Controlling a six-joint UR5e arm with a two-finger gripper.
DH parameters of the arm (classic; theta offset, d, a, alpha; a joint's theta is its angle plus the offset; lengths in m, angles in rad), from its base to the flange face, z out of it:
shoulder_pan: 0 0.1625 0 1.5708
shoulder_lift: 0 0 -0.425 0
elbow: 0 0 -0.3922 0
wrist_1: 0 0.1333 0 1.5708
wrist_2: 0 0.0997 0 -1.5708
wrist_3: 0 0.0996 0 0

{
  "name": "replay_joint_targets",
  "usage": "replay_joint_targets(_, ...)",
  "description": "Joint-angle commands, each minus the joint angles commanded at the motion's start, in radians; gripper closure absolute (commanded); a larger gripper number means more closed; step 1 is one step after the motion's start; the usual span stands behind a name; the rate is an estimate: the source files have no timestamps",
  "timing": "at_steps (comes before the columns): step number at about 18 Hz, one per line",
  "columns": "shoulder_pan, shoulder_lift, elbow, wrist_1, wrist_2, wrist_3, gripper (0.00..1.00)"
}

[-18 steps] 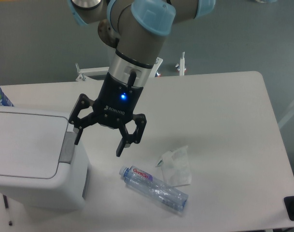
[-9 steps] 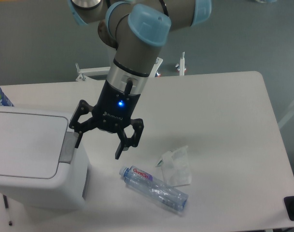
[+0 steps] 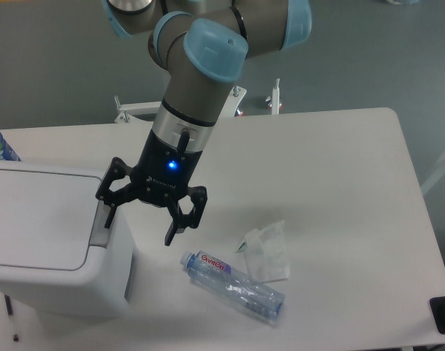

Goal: Open the trash can
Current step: 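Lower the open gripper onto the edge of the trash can lid, then press the lid edge with the gripper to flip the lid open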

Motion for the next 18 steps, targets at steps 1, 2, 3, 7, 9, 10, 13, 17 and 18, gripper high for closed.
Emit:
replay_joint_targets(1,-0.005,0.000,0.000,0.000,0.002,0.000,0.00)
replay_joint_targets(2,-0.009,-0.005,0.000,0.000,0.006,0.000,0.00)
replay_joint_targets(3,-0.011,-0.006,0.000,0.000,0.008,0.000,0.00)
replay_joint_targets(7,-0.017,-0.008,-0.002,0.000,0.009,-0.002,0.00)
replay_joint_targets(9,-0.017,-0.009,-0.002,0.000,0.009,-0.002,0.00)
replay_joint_targets(10,-0.018,-0.008,-0.002,0.000,0.009,-0.002,0.00)
replay_joint_targets(13,-0.017,-0.008,-0.002,0.000,0.009,-0.002,0.00)
replay_joint_targets(17,-0.017,-0.008,-0.002,0.000,0.009,-0.002,0.00)
replay_joint_targets(18,-0.017,-0.006,-0.002,0.000,0.009,-0.002,0.00)
